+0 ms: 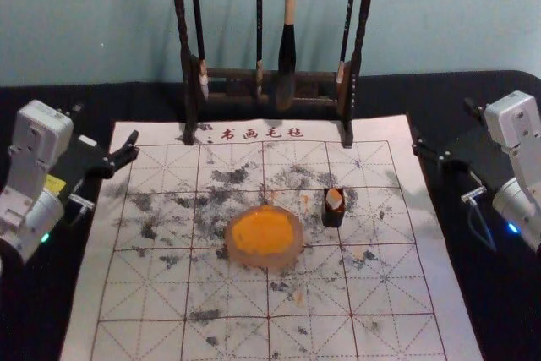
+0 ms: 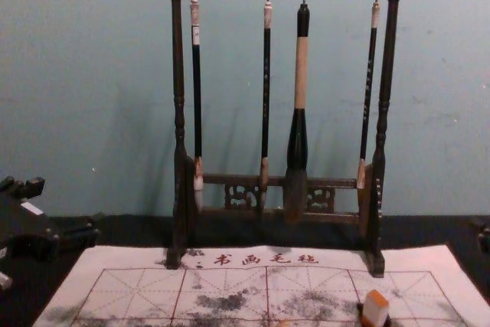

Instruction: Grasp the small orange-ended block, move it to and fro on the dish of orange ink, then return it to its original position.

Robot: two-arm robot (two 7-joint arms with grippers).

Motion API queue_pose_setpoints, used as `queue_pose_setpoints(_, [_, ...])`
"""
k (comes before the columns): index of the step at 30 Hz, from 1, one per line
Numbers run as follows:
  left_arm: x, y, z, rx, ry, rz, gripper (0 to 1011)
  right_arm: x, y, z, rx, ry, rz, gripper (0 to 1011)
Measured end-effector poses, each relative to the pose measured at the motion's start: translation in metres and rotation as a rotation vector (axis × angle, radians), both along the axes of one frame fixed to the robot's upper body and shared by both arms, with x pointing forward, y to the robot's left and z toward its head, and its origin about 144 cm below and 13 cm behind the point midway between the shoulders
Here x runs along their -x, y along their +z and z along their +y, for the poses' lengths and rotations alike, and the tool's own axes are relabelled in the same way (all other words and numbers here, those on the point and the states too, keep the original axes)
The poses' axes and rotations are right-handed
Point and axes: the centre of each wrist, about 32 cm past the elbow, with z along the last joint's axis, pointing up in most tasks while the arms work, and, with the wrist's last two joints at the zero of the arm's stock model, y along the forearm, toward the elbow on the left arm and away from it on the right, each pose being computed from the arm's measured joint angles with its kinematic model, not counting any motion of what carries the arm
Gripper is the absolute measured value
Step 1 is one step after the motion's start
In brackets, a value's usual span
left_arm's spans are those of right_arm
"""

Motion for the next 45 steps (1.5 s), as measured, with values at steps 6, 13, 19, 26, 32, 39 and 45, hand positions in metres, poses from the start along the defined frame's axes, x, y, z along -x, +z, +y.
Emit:
queue_pose_setpoints(6, [0.0, 0.0, 0.0, 0.0, 0.0, 0.0, 1001, 0.0, 0.0, 0.0, 0.0, 0.0, 0.0, 1002])
queue_pose_setpoints(13, [0.0, 0.0, 0.0, 0.0, 0.0, 0.0, 1002, 0.0, 0.0, 0.0, 0.0, 0.0, 0.0, 1002])
queue_pose_setpoints(19, [0.0, 0.0, 0.0, 0.0, 0.0, 0.0, 1001, 0.0, 0.0, 0.0, 0.0, 0.0, 0.0, 1003])
queue_pose_setpoints(26, [0.0, 0.0, 0.0, 0.0, 0.0, 0.0, 1001, 0.0, 0.0, 0.0, 0.0, 0.0, 0.0, 1002])
queue_pose_setpoints(32, [0.0, 0.0, 0.0, 0.0, 0.0, 0.0, 1001, 0.0, 0.0, 0.0, 0.0, 0.0, 0.0, 1003])
queue_pose_setpoints(39, [0.0, 0.0, 0.0, 0.0, 0.0, 0.0, 1001, 0.0, 0.0, 0.0, 0.0, 0.0, 0.0, 1003])
queue_pose_setpoints(45, [0.0, 0.0, 0.0, 0.0, 0.0, 0.0, 1001, 0.0, 0.0, 0.0, 0.0, 0.0, 0.0, 1002])
